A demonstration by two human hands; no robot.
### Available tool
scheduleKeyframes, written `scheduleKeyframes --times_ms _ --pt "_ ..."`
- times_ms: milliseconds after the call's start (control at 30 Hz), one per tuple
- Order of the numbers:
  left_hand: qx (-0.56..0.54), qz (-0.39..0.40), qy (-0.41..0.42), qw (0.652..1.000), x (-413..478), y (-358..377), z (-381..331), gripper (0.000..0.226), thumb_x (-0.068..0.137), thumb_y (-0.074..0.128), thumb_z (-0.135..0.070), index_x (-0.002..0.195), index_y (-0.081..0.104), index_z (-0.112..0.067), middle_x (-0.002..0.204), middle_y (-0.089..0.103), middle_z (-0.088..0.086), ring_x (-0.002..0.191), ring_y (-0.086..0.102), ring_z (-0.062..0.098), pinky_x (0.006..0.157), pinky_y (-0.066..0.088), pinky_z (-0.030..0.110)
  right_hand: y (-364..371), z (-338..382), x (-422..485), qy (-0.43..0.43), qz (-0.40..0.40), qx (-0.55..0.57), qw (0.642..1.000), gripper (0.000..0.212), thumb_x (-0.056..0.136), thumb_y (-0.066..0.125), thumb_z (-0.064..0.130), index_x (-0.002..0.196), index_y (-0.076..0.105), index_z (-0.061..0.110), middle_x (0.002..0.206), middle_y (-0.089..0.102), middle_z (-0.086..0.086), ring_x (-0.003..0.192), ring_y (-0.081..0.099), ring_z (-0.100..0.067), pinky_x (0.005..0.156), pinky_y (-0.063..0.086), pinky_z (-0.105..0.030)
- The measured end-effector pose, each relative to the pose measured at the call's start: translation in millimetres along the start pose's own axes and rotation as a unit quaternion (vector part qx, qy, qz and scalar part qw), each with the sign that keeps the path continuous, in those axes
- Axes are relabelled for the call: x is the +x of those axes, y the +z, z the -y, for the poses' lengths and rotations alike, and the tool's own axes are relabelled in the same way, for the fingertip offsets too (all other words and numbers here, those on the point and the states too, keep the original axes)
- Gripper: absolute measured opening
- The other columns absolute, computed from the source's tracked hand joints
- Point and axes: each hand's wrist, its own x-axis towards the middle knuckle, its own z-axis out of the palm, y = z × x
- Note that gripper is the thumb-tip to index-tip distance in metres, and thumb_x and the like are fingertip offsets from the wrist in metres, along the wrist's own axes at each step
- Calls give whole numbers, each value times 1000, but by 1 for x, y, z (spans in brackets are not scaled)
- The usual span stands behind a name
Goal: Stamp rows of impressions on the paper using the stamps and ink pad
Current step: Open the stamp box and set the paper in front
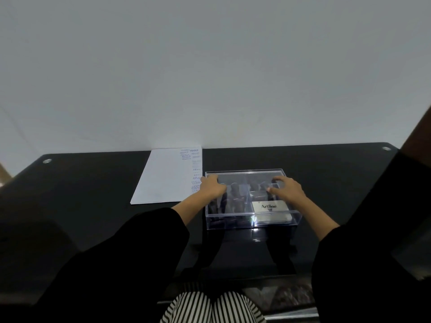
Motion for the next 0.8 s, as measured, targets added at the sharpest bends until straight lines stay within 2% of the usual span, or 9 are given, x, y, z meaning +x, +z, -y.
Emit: scheduleKeyframes --times_ms 100,167,233,300,367,500,567,667,800 --pt "3 6 -33 999 -1 -3 -5 49 85 55 -24 130 46 -7 134 46 19 117 49 34 97 46 39 0 7 3 21 -8 -14 1000 54 86 62 31 135 43 19 140 36 -21 127 38 -36 100 39 -43" --pt "0 3 -36 999 -7 -11 -14 59 88 53 -21 141 31 -8 143 36 21 126 41 35 101 41 39 -1 13 3 36 -9 1 999 61 86 63 32 140 36 19 142 32 -21 126 40 -37 100 39 -45" --pt "-23 6 -42 999 -8 -17 -20 70 92 49 -18 149 10 -9 153 18 18 136 31 33 105 36 36 -4 16 4 43 -13 12 999 65 85 63 29 141 32 17 140 36 -21 119 47 -36 98 44 -46" --pt "-57 13 -51 997 -7 -23 -24 74 93 47 -17 150 1 -7 155 12 16 136 31 32 103 37 35 -8 19 5 43 -25 12 999 65 85 62 25 141 30 14 136 43 -20 114 51 -34 95 47 -47" --pt "-71 7 -53 996 -7 -30 -28 71 93 47 -19 149 5 -4 153 18 16 131 37 30 98 41 35 -14 27 7 36 -39 3 999 65 86 60 25 142 29 13 135 45 -19 117 50 -34 95 46 -46" --pt "-93 -13 -33 995 1 -48 -40 57 94 47 -17 144 24 -1 147 31 15 101 41 22 68 40 24 -32 49 15 17 -57 -13 998 65 88 58 27 144 27 13 142 39 -19 126 42 -36 97 41 -43" --pt "-104 -19 -23 994 10 -58 -47 49 93 48 -15 137 34 1 142 38 19 106 46 28 75 37 29 -39 59 23 3 -61 -11 998 64 89 57 25 144 27 13 144 36 -19 128 40 -36 98 40 -42" --pt "-129 -22 -15 991 24 -70 -57 54 93 49 -15 142 29 -2 146 33 15 128 39 30 89 40 34 -47 73 35 -19 -64 -7 998 62 91 56 21 144 27 10 142 39 -18 124 44 -35 94 42 -39" --pt "-139 -32 0 990 48 -79 -64 55 94 48 -14 142 26 -2 143 34 14 116 42 26 85 38 32 -52 87 58 -35 -73 -11 997 60 91 55 20 143 28 9 139 44 -18 123 45 -35 95 41 -37"
